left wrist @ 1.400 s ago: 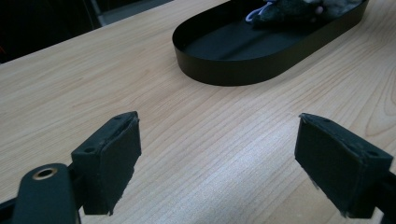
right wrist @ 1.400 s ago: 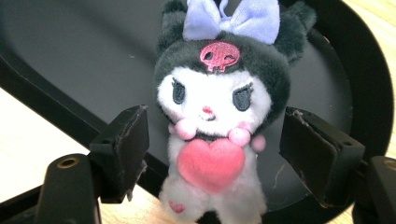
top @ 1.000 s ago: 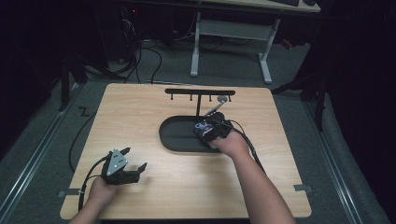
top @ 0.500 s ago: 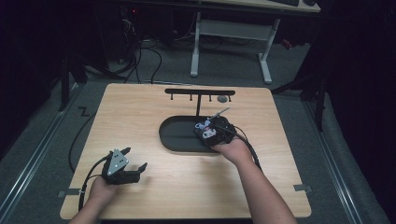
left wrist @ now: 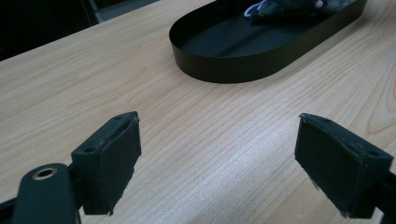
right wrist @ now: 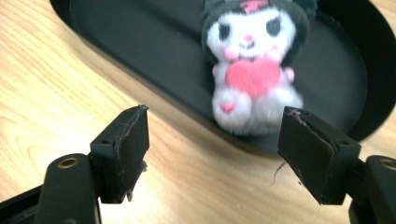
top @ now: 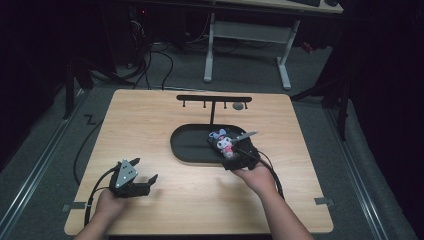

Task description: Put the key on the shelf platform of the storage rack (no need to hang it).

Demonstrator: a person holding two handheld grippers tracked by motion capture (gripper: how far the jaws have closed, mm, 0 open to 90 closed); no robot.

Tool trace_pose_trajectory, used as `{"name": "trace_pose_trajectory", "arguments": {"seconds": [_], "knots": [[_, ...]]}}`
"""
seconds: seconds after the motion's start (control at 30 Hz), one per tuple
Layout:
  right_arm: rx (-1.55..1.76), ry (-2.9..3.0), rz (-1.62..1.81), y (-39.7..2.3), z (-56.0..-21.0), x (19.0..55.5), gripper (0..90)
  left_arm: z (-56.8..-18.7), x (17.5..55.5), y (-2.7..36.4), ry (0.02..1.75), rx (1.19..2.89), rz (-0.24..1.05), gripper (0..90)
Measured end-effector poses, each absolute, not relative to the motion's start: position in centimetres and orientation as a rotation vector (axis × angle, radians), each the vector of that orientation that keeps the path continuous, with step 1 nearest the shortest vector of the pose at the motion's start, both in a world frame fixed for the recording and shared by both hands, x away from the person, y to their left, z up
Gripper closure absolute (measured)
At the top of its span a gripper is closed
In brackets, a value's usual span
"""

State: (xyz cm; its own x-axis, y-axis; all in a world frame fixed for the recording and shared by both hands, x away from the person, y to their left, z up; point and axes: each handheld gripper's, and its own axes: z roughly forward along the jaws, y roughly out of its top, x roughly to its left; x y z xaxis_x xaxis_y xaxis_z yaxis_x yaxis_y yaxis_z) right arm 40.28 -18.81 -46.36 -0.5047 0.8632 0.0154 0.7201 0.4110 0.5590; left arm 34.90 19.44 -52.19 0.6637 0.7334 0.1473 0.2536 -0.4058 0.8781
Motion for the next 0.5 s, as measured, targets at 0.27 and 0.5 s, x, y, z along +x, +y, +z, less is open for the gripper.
{"name": "trace_pose_trajectory", "arguments": {"seconds": [0.27, 0.5], "knots": [[1.375, 2.324, 0.842, -20.5, -48.0, 36.7, 24.6, -52.2, 34.8, 19.4, 0.76, 1.973, 0.668, 15.5], [1.403, 2.253, 0.924, -22.3, -49.5, 34.0, 21.4, -52.2, 34.7, 19.3, 0.744, 1.972, 0.676, 15.5]]}}
